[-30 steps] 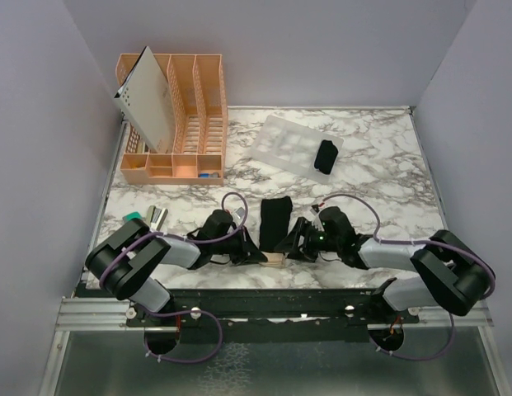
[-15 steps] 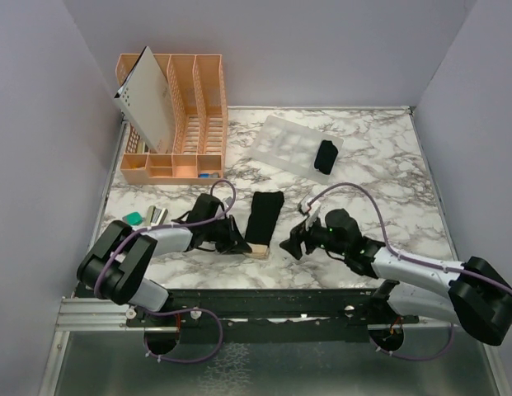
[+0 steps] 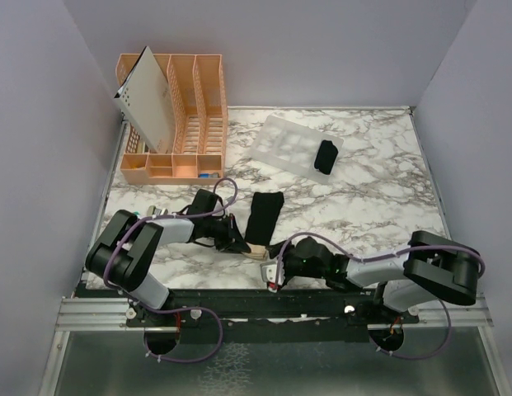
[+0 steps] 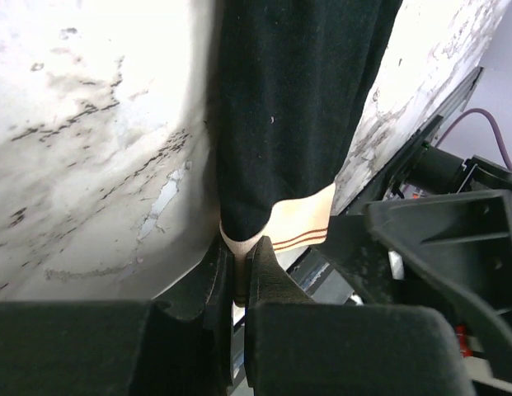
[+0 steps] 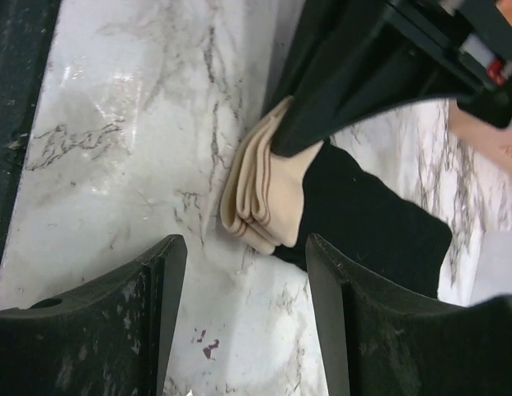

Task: Roll the underwear
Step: Roll the underwear to the center of the board.

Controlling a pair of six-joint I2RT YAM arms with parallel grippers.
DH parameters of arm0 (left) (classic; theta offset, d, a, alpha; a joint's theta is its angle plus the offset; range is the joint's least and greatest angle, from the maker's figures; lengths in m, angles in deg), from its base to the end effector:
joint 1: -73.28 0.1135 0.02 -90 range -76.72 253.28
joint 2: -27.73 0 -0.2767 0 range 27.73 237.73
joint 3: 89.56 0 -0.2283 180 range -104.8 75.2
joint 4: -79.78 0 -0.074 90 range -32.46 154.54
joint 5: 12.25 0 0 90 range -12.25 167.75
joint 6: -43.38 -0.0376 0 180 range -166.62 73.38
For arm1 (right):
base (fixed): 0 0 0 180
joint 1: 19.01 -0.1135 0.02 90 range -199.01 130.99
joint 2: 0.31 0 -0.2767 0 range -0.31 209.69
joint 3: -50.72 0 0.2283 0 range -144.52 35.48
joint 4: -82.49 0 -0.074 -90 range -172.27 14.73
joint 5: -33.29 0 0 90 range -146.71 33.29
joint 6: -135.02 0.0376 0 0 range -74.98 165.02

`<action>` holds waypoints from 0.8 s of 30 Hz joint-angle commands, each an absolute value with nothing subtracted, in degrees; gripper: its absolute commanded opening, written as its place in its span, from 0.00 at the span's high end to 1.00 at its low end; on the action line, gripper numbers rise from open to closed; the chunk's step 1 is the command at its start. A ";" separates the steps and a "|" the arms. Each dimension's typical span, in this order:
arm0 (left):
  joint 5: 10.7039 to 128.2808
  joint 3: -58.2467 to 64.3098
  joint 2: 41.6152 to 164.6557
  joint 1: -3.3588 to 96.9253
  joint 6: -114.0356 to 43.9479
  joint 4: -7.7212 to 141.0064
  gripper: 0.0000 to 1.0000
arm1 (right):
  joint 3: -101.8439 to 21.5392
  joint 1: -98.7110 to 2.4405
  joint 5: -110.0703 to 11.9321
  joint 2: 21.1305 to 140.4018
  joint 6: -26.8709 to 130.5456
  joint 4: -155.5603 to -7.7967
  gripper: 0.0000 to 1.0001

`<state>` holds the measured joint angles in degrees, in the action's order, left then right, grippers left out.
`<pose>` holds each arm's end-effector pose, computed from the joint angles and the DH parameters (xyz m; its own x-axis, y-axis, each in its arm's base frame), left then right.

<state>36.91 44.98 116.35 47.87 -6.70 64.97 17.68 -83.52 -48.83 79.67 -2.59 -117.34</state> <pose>0.2010 -0.1227 0.1471 -0.9966 -0.0640 -0.0510 -0.0022 0.6434 -0.7655 0.0929 0.2069 0.1685 0.5670 -0.5108 -0.6462 -0.7831 -0.0907 -0.6153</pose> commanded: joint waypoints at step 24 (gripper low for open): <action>34.99 45.14 123.88 50.08 -10.33 62.60 1.00 | 17.12 -88.42 -56.31 87.60 -16.54 -122.30 0.43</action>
<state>30.18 43.54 121.24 50.19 -7.71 65.75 18.68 -87.96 -58.36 84.57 -16.54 -123.81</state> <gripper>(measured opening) 0.069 0.577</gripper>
